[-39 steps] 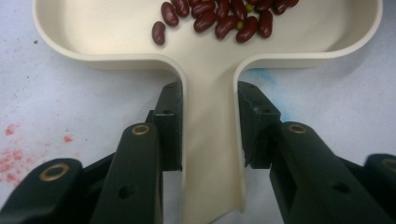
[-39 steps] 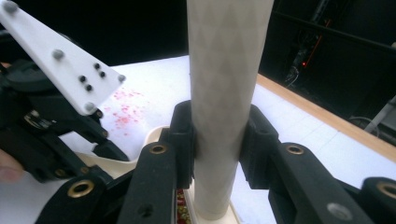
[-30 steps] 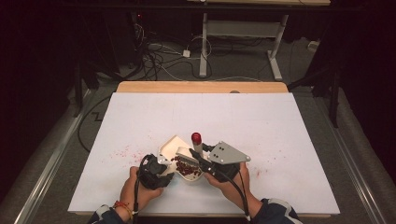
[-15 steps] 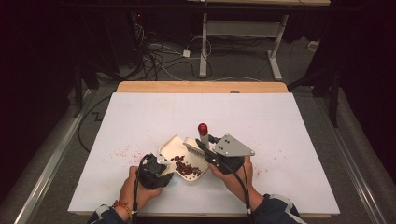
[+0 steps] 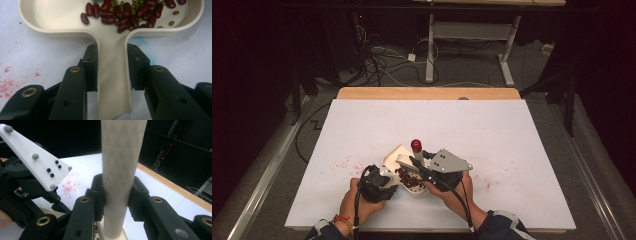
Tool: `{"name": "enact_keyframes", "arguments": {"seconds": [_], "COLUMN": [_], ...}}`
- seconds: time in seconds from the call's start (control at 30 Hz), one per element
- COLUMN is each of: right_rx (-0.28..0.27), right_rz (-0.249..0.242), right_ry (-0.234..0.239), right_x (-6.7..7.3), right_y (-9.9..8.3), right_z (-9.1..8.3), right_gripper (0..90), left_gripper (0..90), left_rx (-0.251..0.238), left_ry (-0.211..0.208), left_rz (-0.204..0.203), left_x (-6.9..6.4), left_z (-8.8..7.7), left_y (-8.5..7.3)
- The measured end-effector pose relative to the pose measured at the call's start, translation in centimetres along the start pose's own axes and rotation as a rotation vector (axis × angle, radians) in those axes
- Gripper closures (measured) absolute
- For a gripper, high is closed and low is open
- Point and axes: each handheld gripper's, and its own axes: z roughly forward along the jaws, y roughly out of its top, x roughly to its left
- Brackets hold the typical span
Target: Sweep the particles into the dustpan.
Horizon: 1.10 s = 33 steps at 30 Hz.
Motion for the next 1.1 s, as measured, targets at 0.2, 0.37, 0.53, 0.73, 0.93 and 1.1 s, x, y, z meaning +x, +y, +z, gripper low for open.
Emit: {"name": "enact_keyframes", "arguments": {"seconds": [0.2, 0.37, 0.53, 0.73, 0.93, 1.1], "right_rx": [-0.019, -0.027, -0.043, -0.034, -0.028, -0.032], "right_rz": [0.022, 0.081, 0.066, 0.077, 0.063, 0.058], "right_ry": [-0.004, 0.039, 0.032, 0.062, 0.054, 0.044], "right_x": [-0.9, -2.3, -3.0, -3.8, -4.7, -5.7], "right_y": [0.4, 0.8, 1.2, 1.3, 0.8, 0.6], "right_z": [-0.4, -1.5, -2.8, -4.0, -5.7, -7.4], "right_gripper": [70.5, 70.5, 70.4, 70.5, 70.4, 70.4], "left_gripper": [63.8, 63.8, 63.9, 63.9, 63.9, 63.9], "left_rx": [0.002, -0.001, -0.026, -0.032, -0.045, -0.048], "left_ry": [0.000, 0.002, 0.033, 0.029, 0.042, 0.046], "left_rz": [0.005, 0.009, 0.008, -0.002, -0.013, -0.021], "left_x": [0.1, 0.4, 0.6, 1.0, 1.5, 1.9], "left_z": [-0.2, -0.5, -0.8, -1.1, -1.5, -2.0], "left_y": [0.1, 0.0, -0.2, -0.5, -0.8, -1.3]}}
